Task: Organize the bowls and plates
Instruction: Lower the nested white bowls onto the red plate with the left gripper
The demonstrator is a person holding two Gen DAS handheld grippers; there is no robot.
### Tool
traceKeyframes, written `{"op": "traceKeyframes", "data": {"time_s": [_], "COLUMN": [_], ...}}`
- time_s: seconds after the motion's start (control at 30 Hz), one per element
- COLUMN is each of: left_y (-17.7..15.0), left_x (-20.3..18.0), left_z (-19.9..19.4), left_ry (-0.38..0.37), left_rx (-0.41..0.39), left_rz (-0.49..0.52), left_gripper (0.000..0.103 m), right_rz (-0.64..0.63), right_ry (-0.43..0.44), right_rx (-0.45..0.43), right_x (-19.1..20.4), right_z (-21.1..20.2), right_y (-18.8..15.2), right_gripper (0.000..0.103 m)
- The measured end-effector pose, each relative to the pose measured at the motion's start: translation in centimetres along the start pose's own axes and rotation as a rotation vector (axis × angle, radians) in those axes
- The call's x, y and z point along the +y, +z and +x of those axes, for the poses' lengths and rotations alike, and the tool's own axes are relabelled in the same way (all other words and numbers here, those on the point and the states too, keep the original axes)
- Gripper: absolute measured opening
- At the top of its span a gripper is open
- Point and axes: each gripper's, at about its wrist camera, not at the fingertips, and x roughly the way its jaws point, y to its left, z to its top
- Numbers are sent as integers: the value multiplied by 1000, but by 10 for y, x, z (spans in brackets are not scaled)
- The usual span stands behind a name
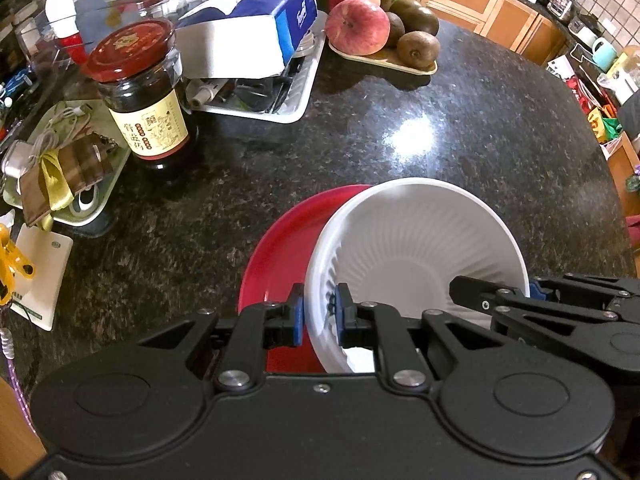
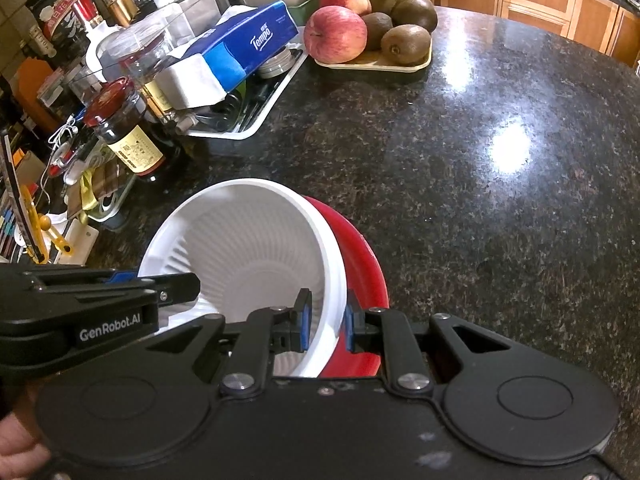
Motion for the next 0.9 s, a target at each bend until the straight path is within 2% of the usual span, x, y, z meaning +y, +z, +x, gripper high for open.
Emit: {"op": "traceKeyframes", "data": {"time_s": [0.47,0.9], "left_y": [1,-1], "left_x": [-1,0], "left_z": [-1,-11], "left_ry": [1,10], "left_rx": [3,-27], "left_rz": [13,8], "left_gripper": [21,21], "right_rz": [-2,-16], "right_ry": [-4,-6], "right_rx": [-12,-82], "right_x": [0,1], "right_z": [-1,-22], "right_y": [0,0], "right_gripper": [20,23]}}
